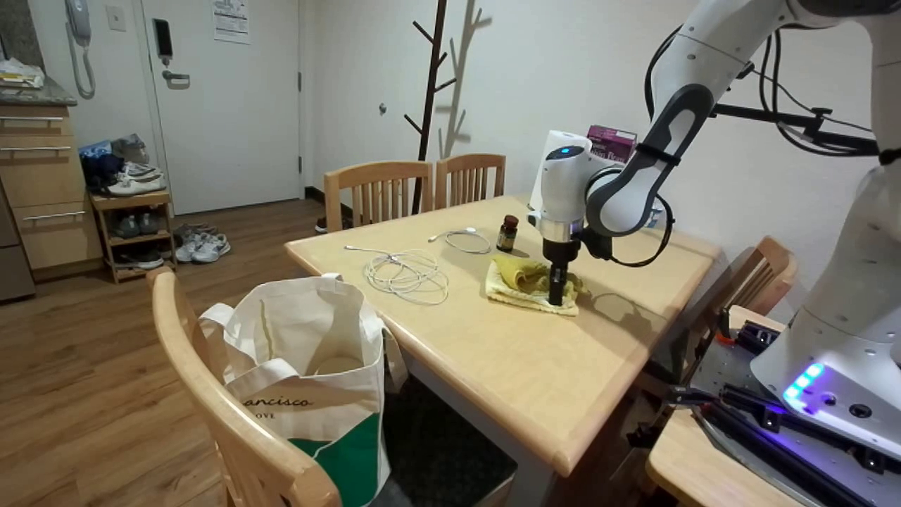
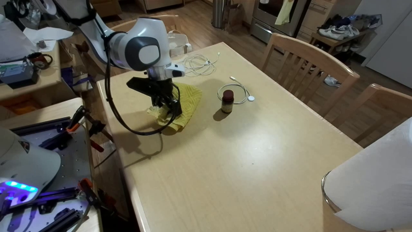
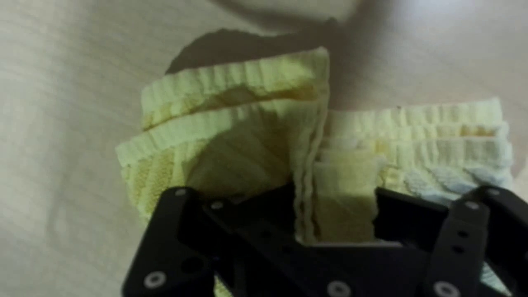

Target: Use the yellow towel to wipe the table

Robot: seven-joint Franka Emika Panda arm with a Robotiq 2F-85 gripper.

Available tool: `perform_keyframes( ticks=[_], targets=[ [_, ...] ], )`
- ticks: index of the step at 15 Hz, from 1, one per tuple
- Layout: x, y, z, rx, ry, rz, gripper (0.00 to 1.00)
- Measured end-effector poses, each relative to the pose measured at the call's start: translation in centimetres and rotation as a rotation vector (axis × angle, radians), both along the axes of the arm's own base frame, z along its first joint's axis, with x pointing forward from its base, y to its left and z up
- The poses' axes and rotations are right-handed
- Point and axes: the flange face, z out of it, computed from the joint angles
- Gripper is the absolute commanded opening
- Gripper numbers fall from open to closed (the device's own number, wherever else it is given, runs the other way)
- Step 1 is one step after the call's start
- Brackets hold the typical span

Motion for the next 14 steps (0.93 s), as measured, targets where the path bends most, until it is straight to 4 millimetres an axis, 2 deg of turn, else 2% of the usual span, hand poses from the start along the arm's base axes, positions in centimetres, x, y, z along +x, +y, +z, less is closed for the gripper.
perform_keyframes(
  ticks=[3, 9, 14],
  targets=[
    [1.3, -3.7, -0.5, -0.017, 0.035, -0.136, 0.08],
    [5.4, -12.1, -0.8, -0.012, 0.138, -0.454, 0.1],
    [7.0, -18.8, -0.7, 0.09, 0.251, -0.702, 0.1]
  ],
)
